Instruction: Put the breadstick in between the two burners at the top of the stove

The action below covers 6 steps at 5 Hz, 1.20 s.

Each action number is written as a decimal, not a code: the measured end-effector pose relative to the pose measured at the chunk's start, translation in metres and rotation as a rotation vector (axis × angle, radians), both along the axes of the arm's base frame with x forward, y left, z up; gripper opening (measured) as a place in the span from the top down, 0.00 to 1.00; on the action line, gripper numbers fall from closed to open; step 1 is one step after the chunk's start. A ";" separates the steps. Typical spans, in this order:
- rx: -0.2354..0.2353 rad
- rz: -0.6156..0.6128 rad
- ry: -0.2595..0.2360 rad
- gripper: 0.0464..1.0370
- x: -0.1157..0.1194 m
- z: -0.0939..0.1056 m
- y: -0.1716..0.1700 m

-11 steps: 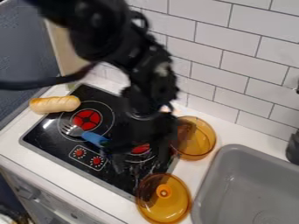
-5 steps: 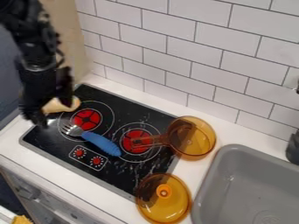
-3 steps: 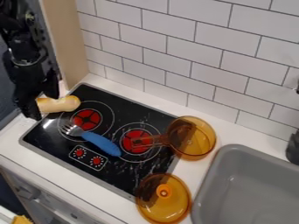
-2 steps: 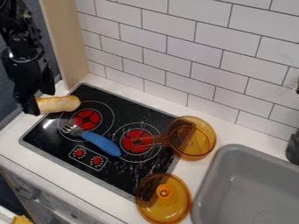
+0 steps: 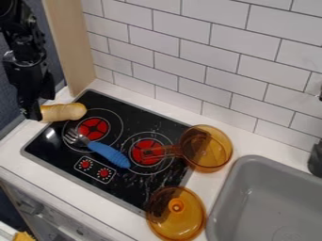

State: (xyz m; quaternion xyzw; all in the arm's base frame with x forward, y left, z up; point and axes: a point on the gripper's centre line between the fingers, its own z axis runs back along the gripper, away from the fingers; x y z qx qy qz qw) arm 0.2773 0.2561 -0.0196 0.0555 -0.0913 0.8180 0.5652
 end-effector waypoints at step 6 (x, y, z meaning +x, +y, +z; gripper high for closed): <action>-0.056 -0.198 0.038 0.40 0.015 -0.022 -0.030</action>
